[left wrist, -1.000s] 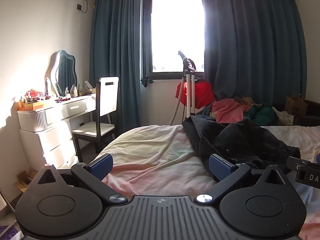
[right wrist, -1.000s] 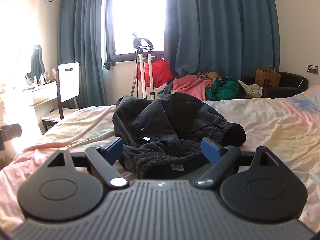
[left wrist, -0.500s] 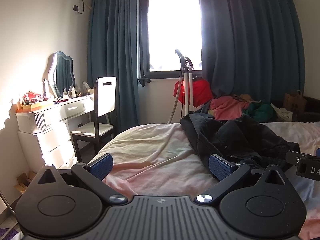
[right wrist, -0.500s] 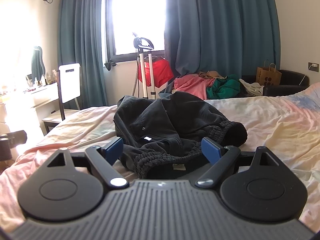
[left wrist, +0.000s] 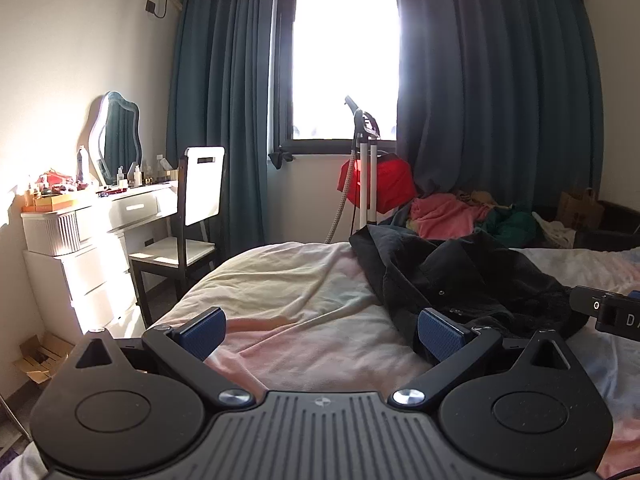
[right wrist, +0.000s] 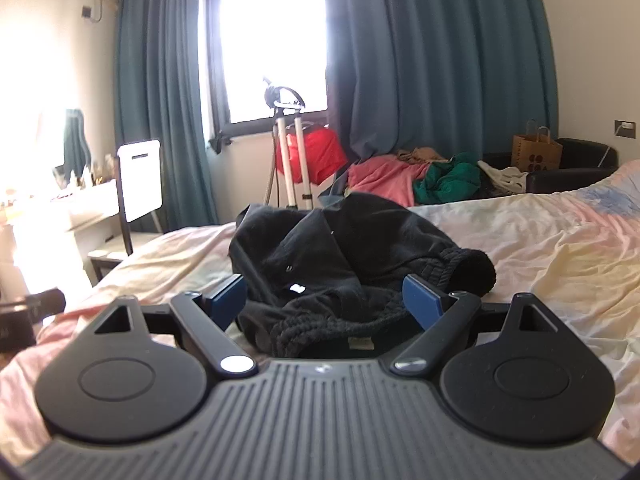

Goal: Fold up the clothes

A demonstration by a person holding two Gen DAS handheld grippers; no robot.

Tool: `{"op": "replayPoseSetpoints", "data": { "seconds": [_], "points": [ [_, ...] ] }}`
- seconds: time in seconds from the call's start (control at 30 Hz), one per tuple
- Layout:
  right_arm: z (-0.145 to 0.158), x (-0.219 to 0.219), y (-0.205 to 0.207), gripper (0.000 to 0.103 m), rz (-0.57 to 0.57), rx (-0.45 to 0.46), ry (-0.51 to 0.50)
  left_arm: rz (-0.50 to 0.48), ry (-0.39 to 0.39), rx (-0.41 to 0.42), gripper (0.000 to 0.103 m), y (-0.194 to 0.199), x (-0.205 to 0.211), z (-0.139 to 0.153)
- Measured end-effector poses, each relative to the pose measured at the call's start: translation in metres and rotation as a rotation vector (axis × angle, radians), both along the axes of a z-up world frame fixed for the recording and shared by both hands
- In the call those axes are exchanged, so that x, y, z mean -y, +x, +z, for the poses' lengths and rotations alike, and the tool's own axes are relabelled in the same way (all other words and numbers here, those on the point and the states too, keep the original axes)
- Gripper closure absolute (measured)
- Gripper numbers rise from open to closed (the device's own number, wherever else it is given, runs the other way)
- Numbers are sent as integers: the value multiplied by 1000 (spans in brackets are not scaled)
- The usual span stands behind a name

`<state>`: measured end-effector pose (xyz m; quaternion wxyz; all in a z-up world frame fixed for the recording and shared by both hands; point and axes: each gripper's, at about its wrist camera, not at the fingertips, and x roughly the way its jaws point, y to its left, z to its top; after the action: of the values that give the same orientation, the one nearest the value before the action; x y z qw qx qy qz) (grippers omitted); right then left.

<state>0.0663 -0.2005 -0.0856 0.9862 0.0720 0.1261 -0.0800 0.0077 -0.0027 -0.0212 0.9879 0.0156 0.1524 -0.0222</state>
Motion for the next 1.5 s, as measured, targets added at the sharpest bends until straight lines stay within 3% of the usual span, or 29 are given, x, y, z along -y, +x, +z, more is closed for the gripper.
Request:
{"op": "replayPoseSetpoints", "data": {
  "seconds": [0.2,0.37,0.6,0.87,1.03,1.1,1.27,1.33,1.4,1.5],
  "points": [
    [1,9,-1,16,-30,2,30,-32,4,6,0,0,7,-9],
    [11,20,-11,16,-65,79,52,-86,24,-8,0,5,21,-23],
    [18,52,-22,16,-130,136,121,-180,67,-110,0,41,62,-54],
    [7,92,-13,16,-180,76,198,-351,254,-111,0,84,154,-97],
    [-5,111,-9,16,-198,72,267,-358,372,-123,4,113,202,-131],
    [-12,117,-5,16,-205,62,291,-321,330,-110,6,122,195,-127],
    [-25,122,8,16,-208,38,319,-228,226,-78,24,147,179,-115],
    [-27,120,10,16,-203,37,315,-191,184,-66,37,156,172,-111],
    [-30,119,13,21,-199,33,309,-154,142,-53,41,166,166,-106],
    [-31,118,16,22,-182,23,316,-123,89,-31,61,175,152,-96]
  ]
}}
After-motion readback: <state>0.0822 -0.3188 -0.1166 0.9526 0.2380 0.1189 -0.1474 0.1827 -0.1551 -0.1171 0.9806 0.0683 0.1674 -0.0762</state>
